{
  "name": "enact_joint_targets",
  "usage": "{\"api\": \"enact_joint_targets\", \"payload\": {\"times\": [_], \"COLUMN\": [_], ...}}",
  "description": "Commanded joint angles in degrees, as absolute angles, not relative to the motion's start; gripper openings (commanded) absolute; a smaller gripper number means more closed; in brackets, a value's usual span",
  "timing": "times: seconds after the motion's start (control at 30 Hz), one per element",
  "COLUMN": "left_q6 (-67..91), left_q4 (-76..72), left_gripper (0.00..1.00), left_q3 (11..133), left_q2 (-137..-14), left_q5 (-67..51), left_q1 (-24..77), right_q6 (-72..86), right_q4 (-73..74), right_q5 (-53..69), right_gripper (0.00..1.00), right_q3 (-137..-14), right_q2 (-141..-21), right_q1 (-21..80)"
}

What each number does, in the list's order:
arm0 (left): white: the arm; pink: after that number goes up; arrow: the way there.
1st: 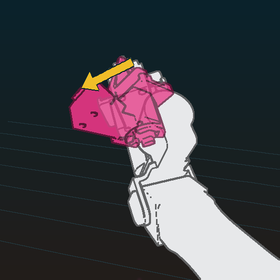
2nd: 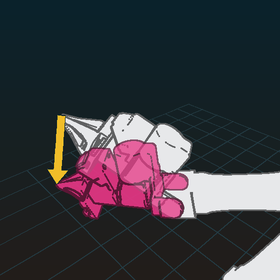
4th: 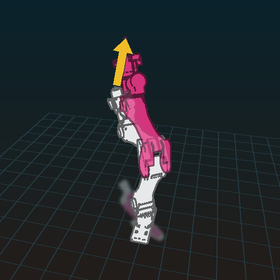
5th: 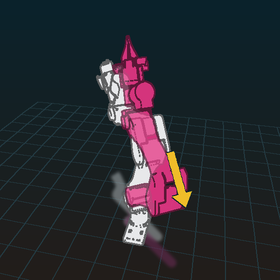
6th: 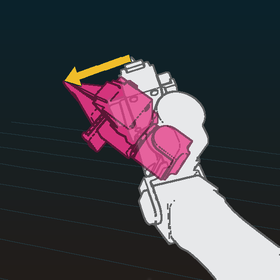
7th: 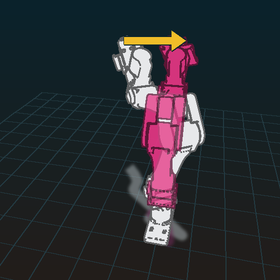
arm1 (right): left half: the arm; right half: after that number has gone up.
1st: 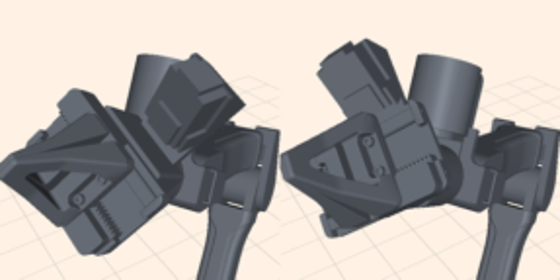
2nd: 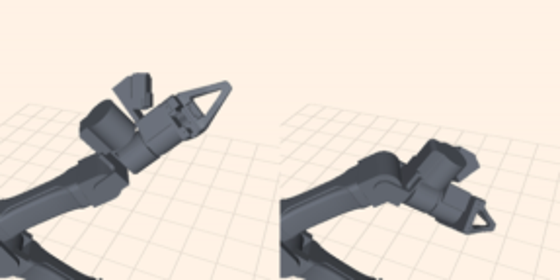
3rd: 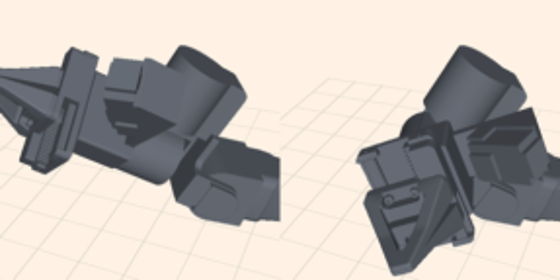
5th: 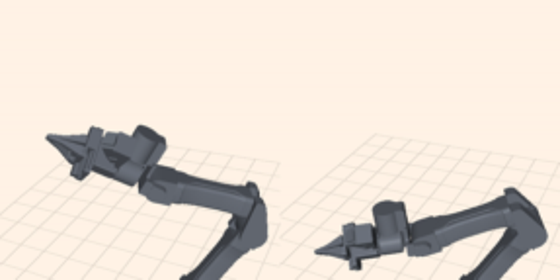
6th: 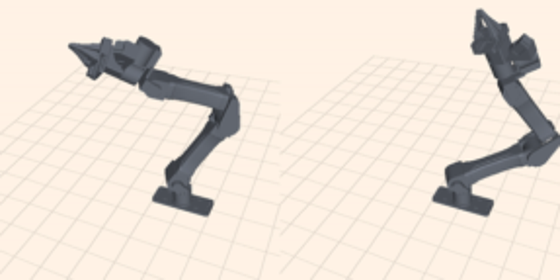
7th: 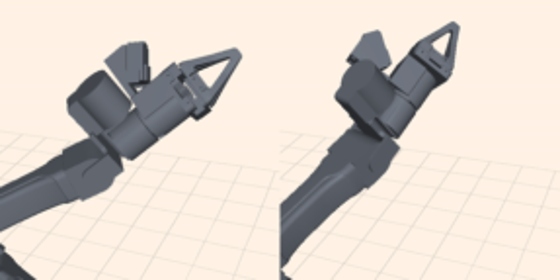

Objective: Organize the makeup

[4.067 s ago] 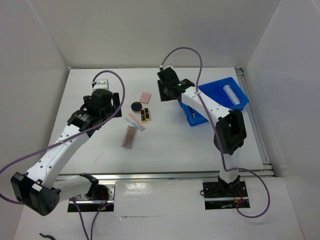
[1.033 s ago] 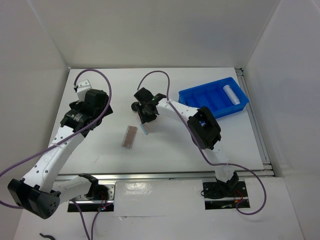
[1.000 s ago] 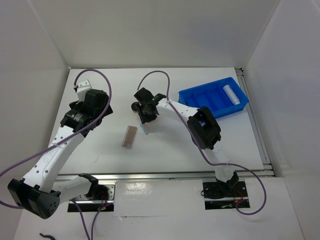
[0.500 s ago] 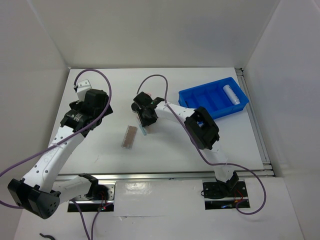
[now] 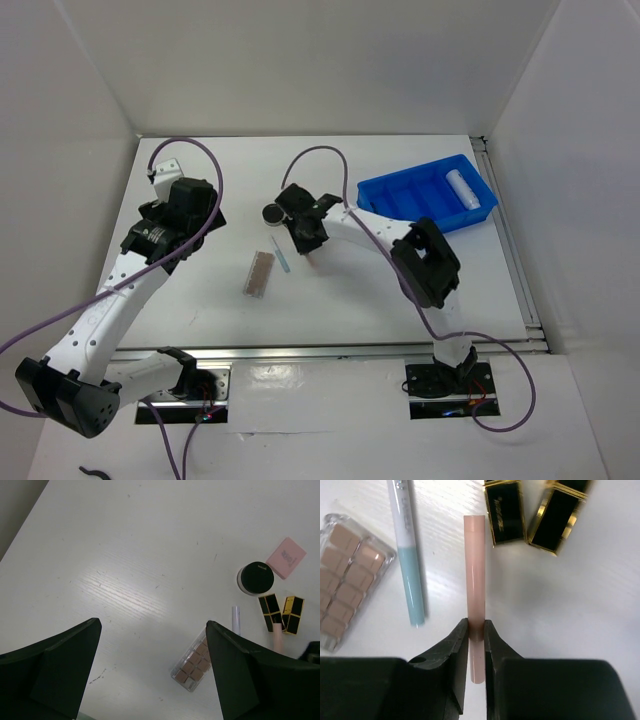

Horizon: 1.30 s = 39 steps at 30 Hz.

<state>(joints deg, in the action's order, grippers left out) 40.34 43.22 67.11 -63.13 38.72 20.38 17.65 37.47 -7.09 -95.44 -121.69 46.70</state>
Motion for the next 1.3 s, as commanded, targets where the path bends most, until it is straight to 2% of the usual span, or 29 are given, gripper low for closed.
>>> {"api": "enact_joint_targets", "payload": {"times": [0.0,0.13,0.33,0.47,0.67,0.77,0.8,0.83,0.9,0.97,1.1,1.27], "left_q6": [39.02,39.02,38.5,37.97,37.97,37.97,37.97,37.97,37.97,37.97,37.97,38.49], "left_q4": [41.92,41.31,40.78,40.78,40.78,40.78,40.78,40.78,40.78,40.78,40.78,41.3], "left_gripper": [1.0,1.0,1.0,1.0,1.0,1.0,1.0,1.0,1.0,1.0,1.0,1.0], "left_q3": [67.41,66.89,66.88,66.88,66.88,66.88,66.88,66.88,66.88,66.88,66.88,66.88], "left_q2": [-61.87,-61.87,-62.4,-62.4,-62.4,-62.4,-62.4,-62.4,-62.4,-62.4,-62.4,-62.4], "left_q5": [39.02,37.71,36.47,36.47,36.47,37.0,37.0,37.0,37.0,37.0,37.0,37.0], "left_q1": [20.13,20.13,20.13,20.13,20.13,20.13,20.13,20.13,20.13,20.13,20.13,20.13], "right_q6": [15.29,14.24,11.34,10.11,10.11,11.33,11.95,11.95,12.48,13.09,13.1,15.28], "right_q4": [39.98,40.69,38.58,36.31,34.54,34.54,35.06,35.76,36.55,37.08,36.74,37.43], "right_q5": [-13.16,-18.78,-21.7,-22.24,-25.04,-25.05,-25.57,-25.58,-26.36,-27.07,-24.1,-14.86], "right_gripper": [0.13,0.13,0.13,0.13,0.15,0.32,0.42,0.59,0.66,0.66,0.54,0.57], "right_q3": [-94.75,-91.59,-88.86,-88.16,-88.24,-89.9,-90.52,-91.57,-92.63,-93.33,-94.22,-94.22], "right_q2": [-109.17,-103.11,-100.99,-104.5,-109.42,-110.74,-111.26,-111.27,-111.27,-109.17,-104.6,-105.64], "right_q1": [46.5,41.5,29.63,24.8,23.47,23.47,23.47,23.47,24.16,24.87,29.34,38.56]}}
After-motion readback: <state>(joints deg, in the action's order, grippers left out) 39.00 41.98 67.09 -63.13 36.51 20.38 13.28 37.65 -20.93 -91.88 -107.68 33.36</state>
